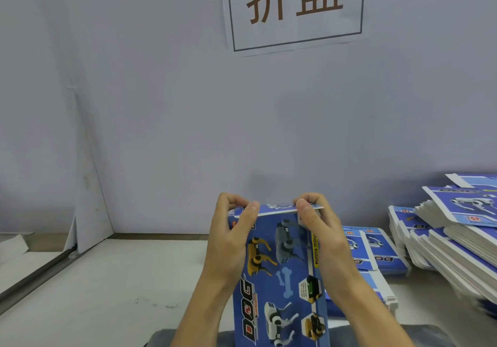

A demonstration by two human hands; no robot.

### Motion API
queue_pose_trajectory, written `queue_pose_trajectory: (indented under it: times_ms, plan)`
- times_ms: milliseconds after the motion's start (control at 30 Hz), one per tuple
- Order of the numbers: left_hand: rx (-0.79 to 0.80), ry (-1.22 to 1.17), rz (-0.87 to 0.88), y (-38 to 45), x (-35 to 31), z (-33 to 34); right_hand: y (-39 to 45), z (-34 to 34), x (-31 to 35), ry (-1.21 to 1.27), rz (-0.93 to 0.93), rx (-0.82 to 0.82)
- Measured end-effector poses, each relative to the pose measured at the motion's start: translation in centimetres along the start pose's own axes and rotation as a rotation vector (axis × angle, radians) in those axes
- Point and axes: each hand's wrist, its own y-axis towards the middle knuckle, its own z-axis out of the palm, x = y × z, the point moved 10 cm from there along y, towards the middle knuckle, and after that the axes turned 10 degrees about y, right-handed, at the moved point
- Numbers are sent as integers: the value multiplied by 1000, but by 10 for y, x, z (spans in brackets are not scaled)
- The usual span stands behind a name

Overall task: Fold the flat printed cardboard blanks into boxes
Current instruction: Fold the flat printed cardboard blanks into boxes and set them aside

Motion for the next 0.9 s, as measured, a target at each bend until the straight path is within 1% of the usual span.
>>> queue_pose_trajectory:
  times_ms: [100, 300, 367, 400, 467, 533, 600, 633, 667, 700, 733, 767, 800, 833, 867, 900]
  plan:
    - [7, 37, 24, 1, 5, -5, 0, -2, -1, -16, -9, 13]
    - [-70, 157, 149, -4, -5, -8, 2, -10, 2, -56, -51, -5]
    - [-74, 147, 127, -4, -5, -7, 2, -12, 3, -71, -75, -19]
    - [-47, 94, 77, -3, -1, -5, 1, -14, 5, -74, -91, -34]
    - [85, 47, -25, -3, 10, 3, 2, -21, 13, -52, -143, -112]
    - [310, 164, -91, -10, 20, 15, 3, -39, 21, 41, -167, -260]
    - [555, 252, -184, -22, 35, 25, 4, -63, 23, 238, -154, -365]
    - [623, 274, -226, -27, 41, 24, 4, -73, 19, 388, -107, -382]
    - [641, 284, -254, -29, 42, 20, 3, -83, 13, 531, -55, -392]
    - [624, 267, -258, -28, 40, 14, 1, -92, 10, 621, -23, -409]
    - [578, 216, -235, -24, 33, 8, -1, -102, 8, 654, -7, -434]
    - [495, 127, -190, -16, 23, 0, -3, -110, 7, 637, 4, -465]
    - [353, 4, -139, -6, 11, -15, -4, -113, 7, 585, 17, -481]
    - [154, -142, -90, 4, 0, -38, -4, -113, 6, 502, 37, -474]
    - [-56, -288, -50, 10, -7, -66, -3, -109, 5, 387, 67, -445]
    - [-224, -411, -27, 12, -10, -91, -1, -102, 4, 220, 104, -402]
